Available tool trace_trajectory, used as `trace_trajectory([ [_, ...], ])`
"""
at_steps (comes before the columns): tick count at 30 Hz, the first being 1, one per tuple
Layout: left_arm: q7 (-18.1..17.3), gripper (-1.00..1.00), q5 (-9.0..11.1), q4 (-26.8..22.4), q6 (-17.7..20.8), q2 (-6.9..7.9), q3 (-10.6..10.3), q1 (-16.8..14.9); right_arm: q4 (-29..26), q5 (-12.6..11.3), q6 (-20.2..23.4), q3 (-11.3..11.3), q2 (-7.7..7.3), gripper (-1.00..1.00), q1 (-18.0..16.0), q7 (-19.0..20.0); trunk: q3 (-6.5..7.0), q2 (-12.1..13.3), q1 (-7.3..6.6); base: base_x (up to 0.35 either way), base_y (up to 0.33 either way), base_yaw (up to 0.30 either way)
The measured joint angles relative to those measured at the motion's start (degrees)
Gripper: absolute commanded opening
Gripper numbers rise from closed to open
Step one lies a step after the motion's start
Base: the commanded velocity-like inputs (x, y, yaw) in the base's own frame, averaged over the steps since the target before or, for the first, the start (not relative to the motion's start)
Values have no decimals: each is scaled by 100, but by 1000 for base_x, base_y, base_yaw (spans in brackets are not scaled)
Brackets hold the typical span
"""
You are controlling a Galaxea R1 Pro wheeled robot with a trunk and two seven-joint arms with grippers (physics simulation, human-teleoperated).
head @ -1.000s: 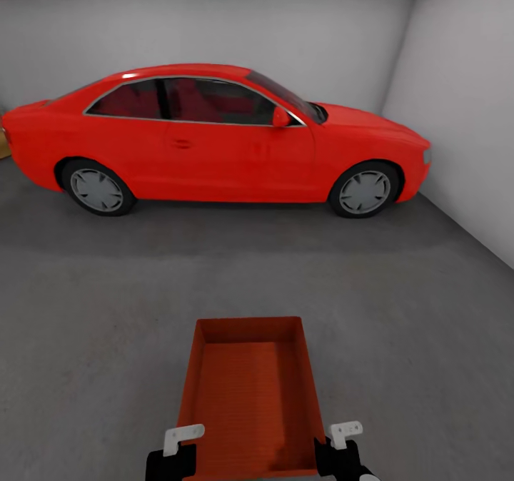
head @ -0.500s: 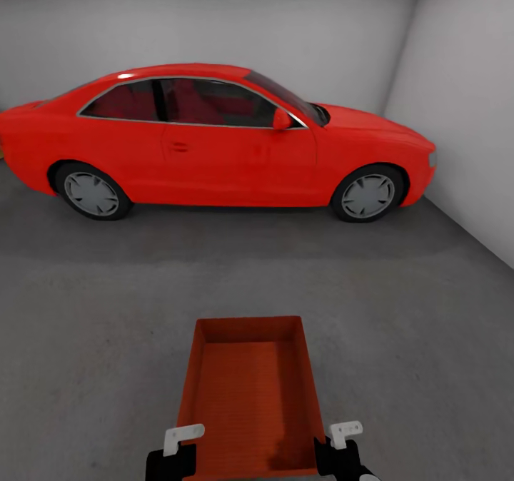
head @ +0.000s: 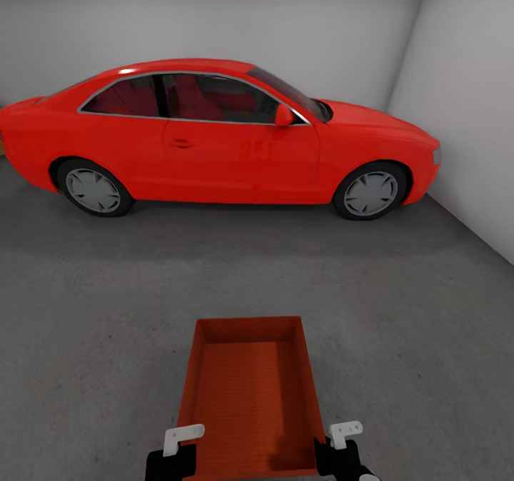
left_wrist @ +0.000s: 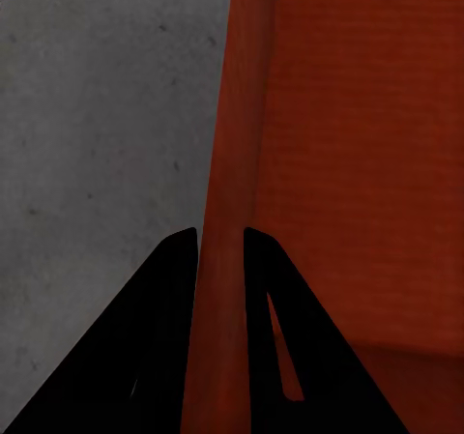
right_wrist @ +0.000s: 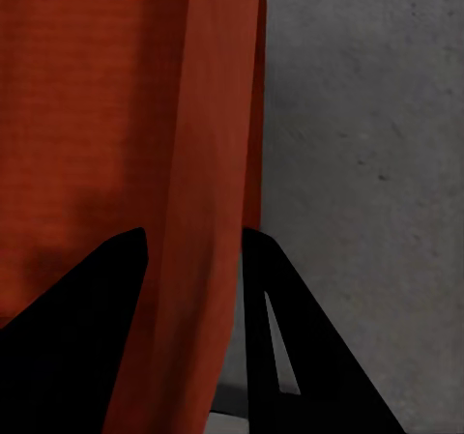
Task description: Move the two storage containers from the living room to the garage. In the garage, place one container on the floor and stack the other container on top of it (either order is fine).
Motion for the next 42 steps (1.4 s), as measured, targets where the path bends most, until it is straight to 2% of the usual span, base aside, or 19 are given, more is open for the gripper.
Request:
trace_trajectory([
  [10,0,-100,0,-1,0,0,0,0,0,2,-1,-4,1,-100,0,0,0,0,0,12,0,0],
  [19,0,-100,-1,-8,9,0,0,0,0,-3,3,0,1,-100,-2,1,-1,-1,-3,276,0,0],
  [24,1,-100,0,-4,0,0,1,0,0,-2,-1,0,1,-100,-2,0,0,0,0,70,0,0],
  [29,0,-100,0,-2,0,0,0,0,0,-3,2,1,0,-100,-2,1,0,0,0,5,0,0],
  [42,0,-100,0,-3,1,0,0,0,0,-3,-1,2,0,-100,-1,-2,-1,-1,1,-171,0,0],
])
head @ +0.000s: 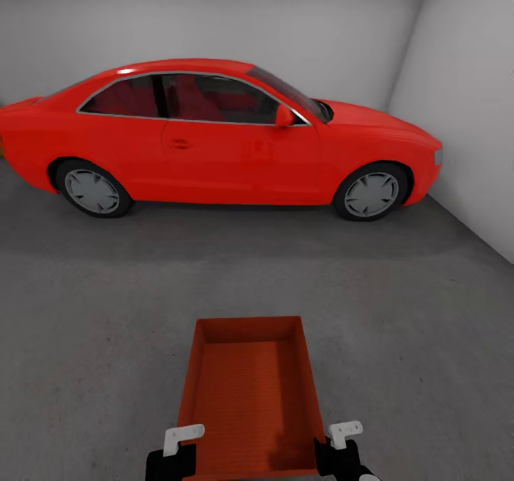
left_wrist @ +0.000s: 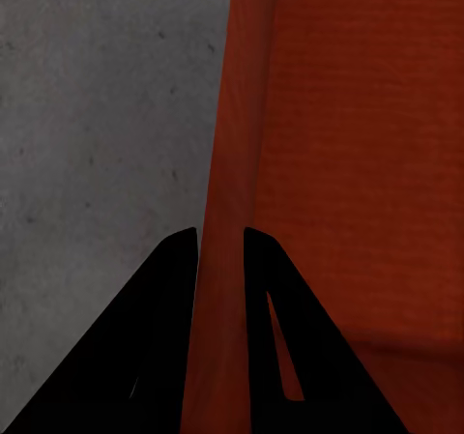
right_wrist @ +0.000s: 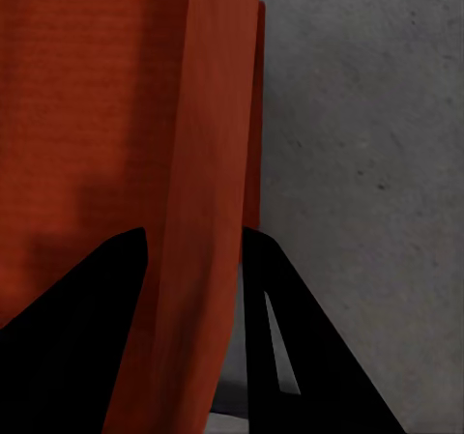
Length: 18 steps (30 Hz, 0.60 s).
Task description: Move the two storage containers from the living room to the garage. In the garage, place one container on the floor and stack the other container on top of it (either order is fine).
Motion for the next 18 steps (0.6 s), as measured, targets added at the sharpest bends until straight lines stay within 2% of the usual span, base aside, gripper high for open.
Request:
trace_trajectory([
  [10,0,-100,1,0,-2,0,3,0,1,0,1,3,1,-100,-2,-4,-4,1,-1,-4,0,0],
  [18,0,-100,3,11,-1,0,1,0,0,0,10,4,-3,-100,1,1,-70,2,-1,0,0,0],
])
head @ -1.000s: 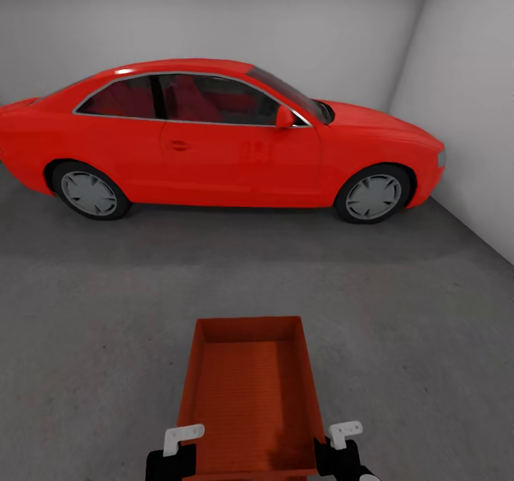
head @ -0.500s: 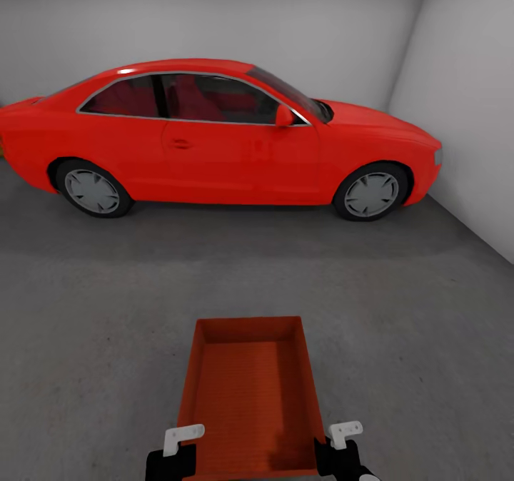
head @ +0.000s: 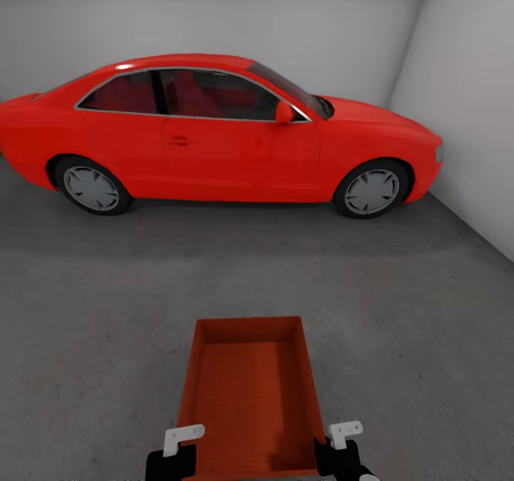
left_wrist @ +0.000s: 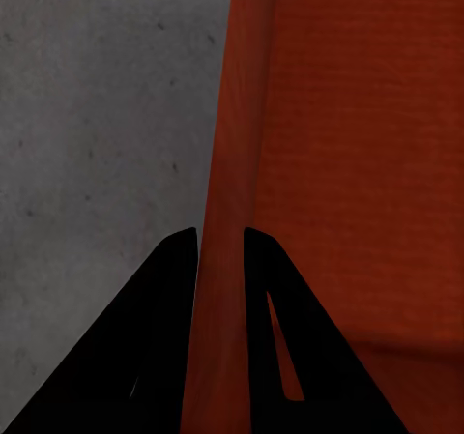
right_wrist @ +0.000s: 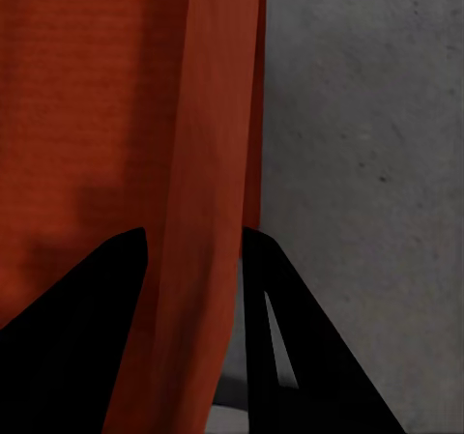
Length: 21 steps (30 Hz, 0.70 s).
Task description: Move the two storage containers from the living room to the garage. In the garage, place one container on the floor and stack the other container on top of it (either order is fine).
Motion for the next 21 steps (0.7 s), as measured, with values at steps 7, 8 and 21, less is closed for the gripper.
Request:
trace_trajectory([
  [7,1,-100,-2,-9,0,0,0,0,0,1,-6,-3,1,-100,-3,2,-65,0,0,0,0,0],
  [8,1,-100,0,-7,0,0,0,0,0,1,-3,-2,1,-100,-3,2,-75,0,0,0,0,0],
  [21,37,-100,19,4,-3,0,-39,0,0,2,-4,3,-14,-100,-2,9,-197,0,0,0,0,0],
])
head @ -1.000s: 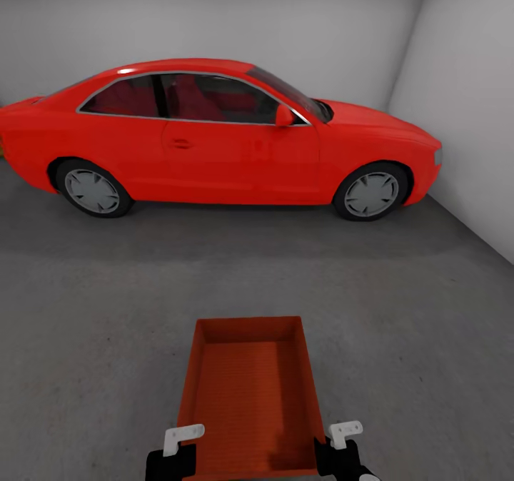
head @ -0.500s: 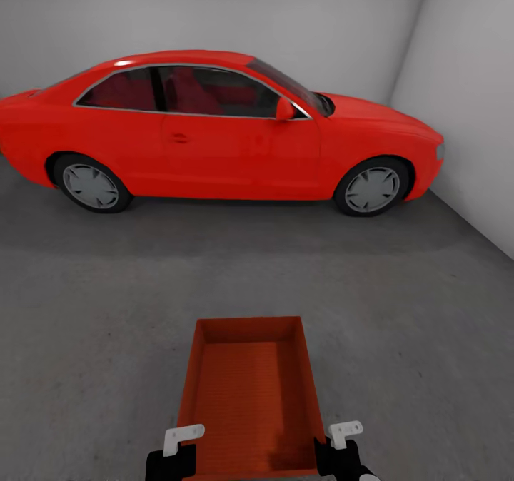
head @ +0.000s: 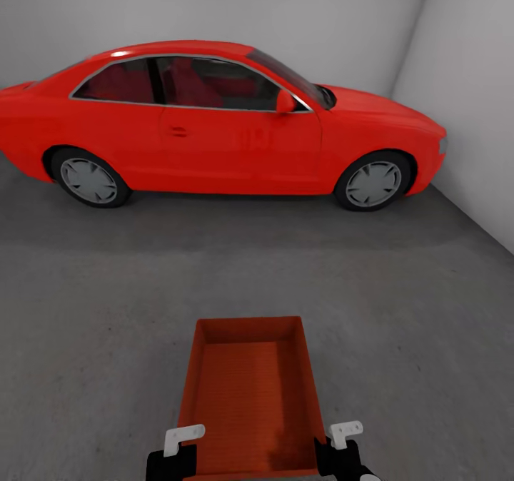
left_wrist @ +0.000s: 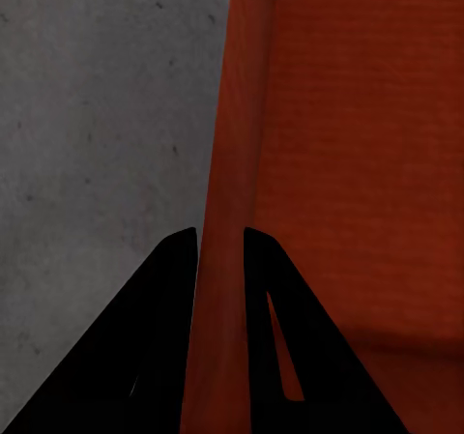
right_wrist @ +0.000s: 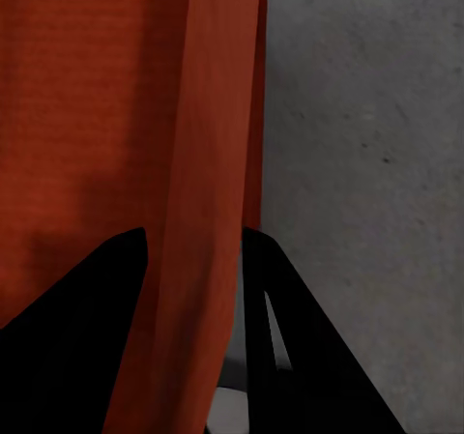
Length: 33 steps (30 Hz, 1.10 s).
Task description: Move the two storage containers from the living room to the garage. In the garage, place one container on the floor and stack the other container on top of it (either order is fine).
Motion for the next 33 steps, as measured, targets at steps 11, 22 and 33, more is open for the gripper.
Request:
trace_trajectory([
  [11,-13,-100,-3,-1,1,0,17,0,0,6,4,-3,7,-100,-1,-2,-85,0,0,0,0,0],
  [22,-27,-100,-4,5,3,0,33,0,0,7,16,0,10,-100,-2,-4,-108,0,0,0,0,0],
  [33,-29,-100,-5,5,3,0,35,0,0,8,16,1,10,-100,-2,-5,-207,0,0,0,0,0],
])
